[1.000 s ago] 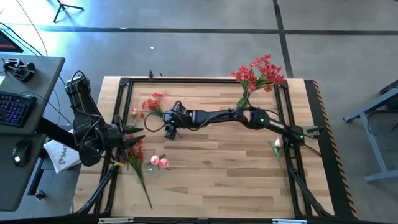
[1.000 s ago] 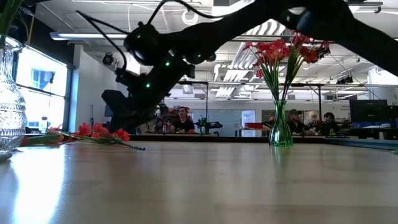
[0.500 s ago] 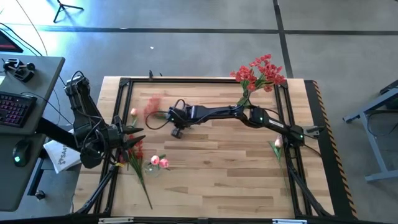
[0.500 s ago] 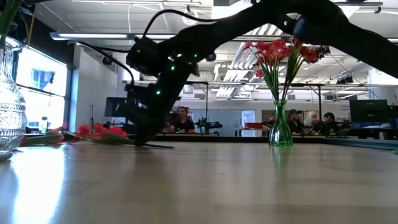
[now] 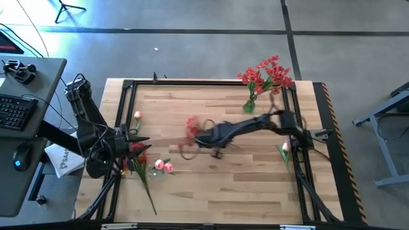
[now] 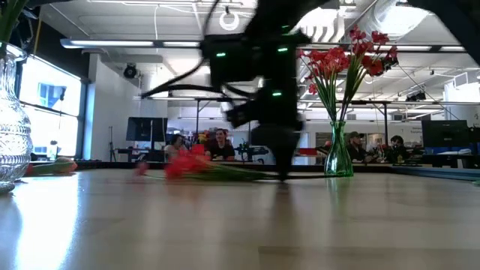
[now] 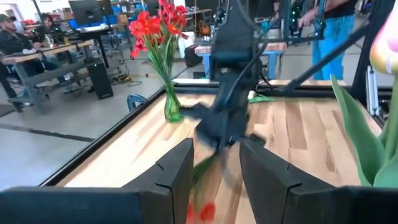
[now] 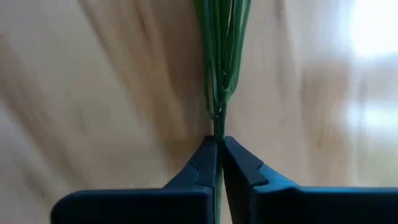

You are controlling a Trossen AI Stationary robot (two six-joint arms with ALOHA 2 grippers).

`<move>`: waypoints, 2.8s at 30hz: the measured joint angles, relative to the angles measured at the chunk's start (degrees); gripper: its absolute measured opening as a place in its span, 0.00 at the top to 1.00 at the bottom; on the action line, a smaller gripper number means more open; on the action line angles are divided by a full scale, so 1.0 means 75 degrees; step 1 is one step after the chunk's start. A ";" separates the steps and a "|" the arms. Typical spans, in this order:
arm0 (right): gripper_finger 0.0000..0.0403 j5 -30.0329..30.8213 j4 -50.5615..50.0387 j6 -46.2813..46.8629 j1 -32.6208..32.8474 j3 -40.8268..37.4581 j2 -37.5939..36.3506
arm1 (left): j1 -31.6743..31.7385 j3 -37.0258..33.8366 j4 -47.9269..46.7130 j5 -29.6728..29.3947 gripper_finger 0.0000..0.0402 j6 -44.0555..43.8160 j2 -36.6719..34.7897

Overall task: Sort flowers into vase by color
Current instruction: Put the red flowers into the green vase

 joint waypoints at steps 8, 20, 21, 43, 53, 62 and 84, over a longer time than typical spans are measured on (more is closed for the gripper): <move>0.88 -0.0198 0.2332 0.3966 0.1288 -0.4352 -0.3189 | 0.0000 0.0000 -0.0018 -0.0003 0.70 0.0044 0.0534; 0.36 0.0372 0.6046 0.3754 0.1631 -0.6729 -0.4759 | 0.0000 0.0000 -0.0064 -0.0636 0.70 0.0468 0.0678; 0.34 0.0340 0.6366 0.3494 0.1562 -0.6751 -0.4675 | 0.0000 0.0000 -0.0061 -0.0625 0.70 0.0451 0.0678; 0.53 -0.0227 0.3611 0.2607 0.0706 -0.4768 -0.3862 | 0.0000 0.0000 -0.0064 -0.0575 0.70 0.0078 0.0678; 0.59 -0.0274 0.3937 0.2962 0.0430 -0.5353 -0.3741 | 0.0000 0.0000 -0.0078 -0.0575 0.70 0.0081 0.0678; 0.71 -0.0461 0.4664 0.2475 0.0316 -0.5410 -0.3242 | 0.0000 0.0000 -0.0161 -0.0550 0.70 0.0078 0.0678; 0.99 0.1891 1.8387 -0.5023 0.1466 -1.0547 -0.7020 | 0.0000 0.0000 -0.0287 -0.0390 0.70 0.0008 0.0681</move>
